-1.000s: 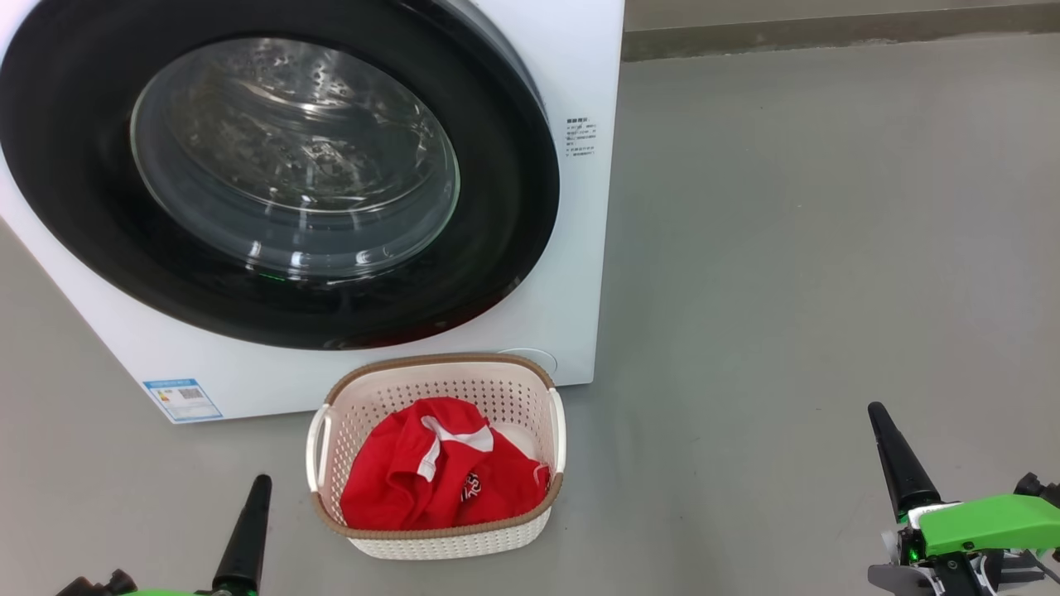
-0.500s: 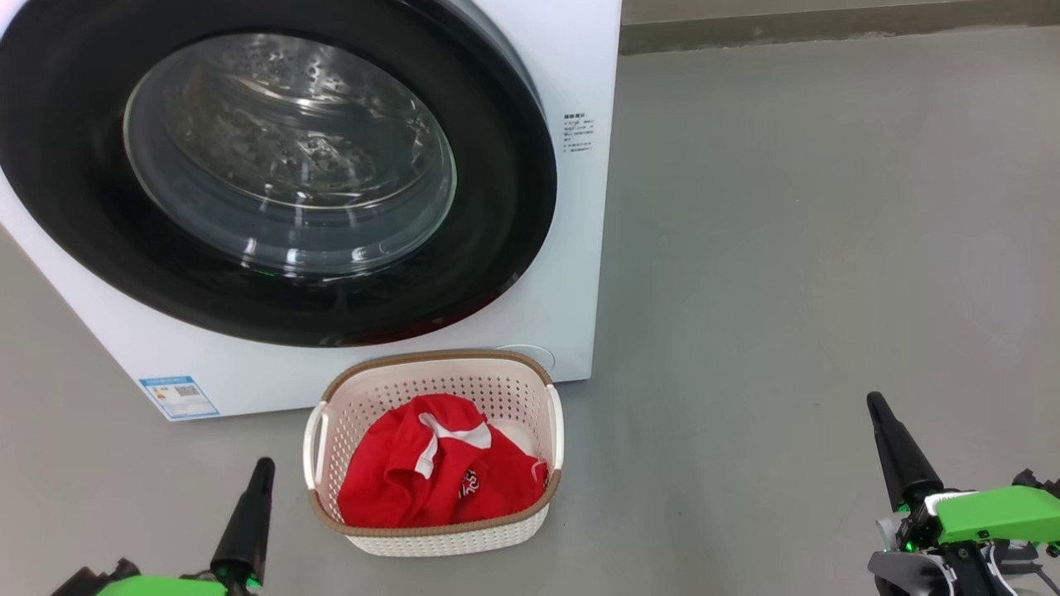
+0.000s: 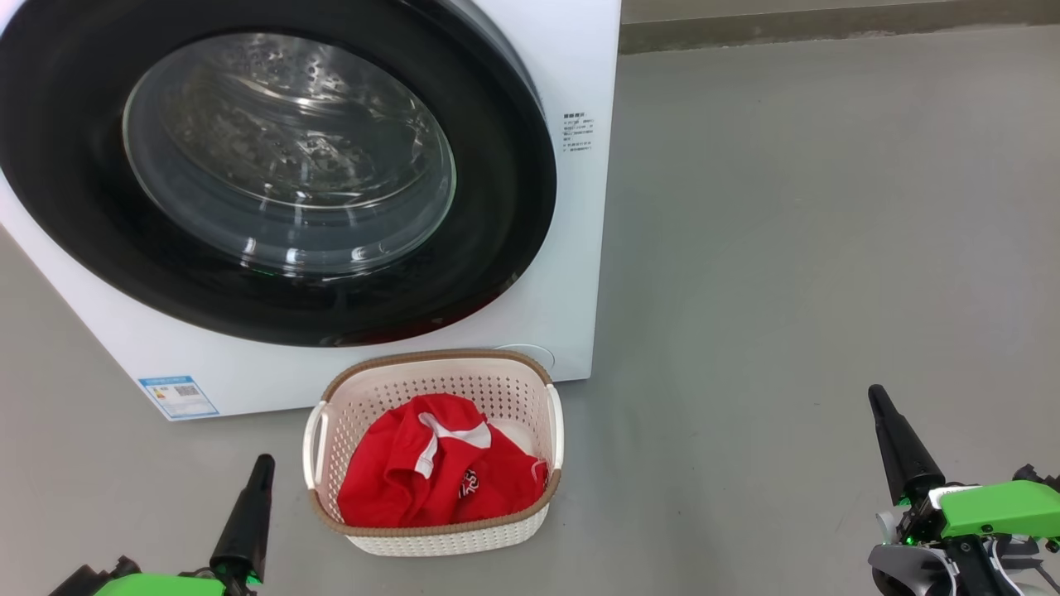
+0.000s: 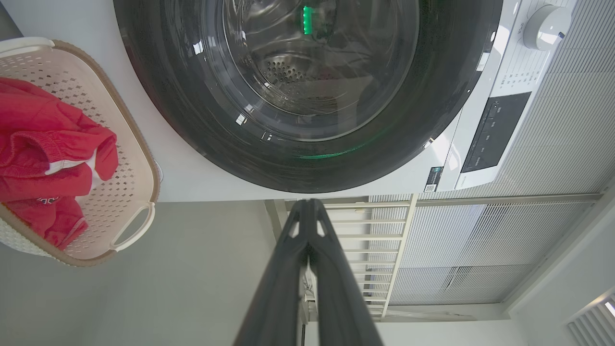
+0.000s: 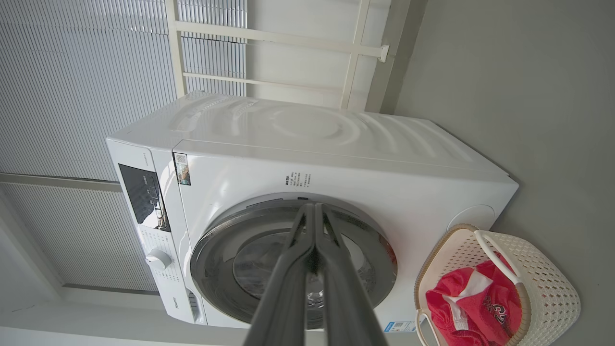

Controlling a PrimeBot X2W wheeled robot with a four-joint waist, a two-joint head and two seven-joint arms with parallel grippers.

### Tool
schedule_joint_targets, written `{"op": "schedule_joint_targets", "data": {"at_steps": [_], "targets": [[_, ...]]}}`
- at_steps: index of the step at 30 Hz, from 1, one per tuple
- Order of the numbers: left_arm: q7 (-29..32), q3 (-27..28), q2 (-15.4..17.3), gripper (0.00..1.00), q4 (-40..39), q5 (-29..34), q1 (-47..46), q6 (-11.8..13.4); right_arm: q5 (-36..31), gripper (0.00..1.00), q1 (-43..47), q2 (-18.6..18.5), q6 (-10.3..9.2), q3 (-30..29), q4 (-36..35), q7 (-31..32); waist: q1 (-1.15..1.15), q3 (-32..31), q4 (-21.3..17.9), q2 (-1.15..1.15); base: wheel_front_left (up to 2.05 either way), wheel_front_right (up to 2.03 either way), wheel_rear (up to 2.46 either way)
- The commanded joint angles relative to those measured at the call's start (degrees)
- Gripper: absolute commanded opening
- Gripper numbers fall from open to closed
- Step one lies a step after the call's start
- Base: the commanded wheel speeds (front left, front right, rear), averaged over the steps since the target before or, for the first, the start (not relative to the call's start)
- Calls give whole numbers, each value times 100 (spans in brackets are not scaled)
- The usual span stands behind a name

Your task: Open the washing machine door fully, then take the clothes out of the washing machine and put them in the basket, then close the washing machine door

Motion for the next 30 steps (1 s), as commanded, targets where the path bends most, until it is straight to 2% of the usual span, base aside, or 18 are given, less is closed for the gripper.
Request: {"op": "schedule_joint_targets", "data": {"at_steps": [1, 30], "targets": [[25, 189, 86, 0, -118, -40, -224, -39, -2, 0, -243, -95, -3, 94, -145, 35, 0, 0, 0, 0, 0, 0, 0], [25, 188, 86, 0, -118, -41, -224, -39, -2, 0, -243, -95, -3, 94, -145, 34, 0, 0, 0, 0, 0, 0, 0]]}}
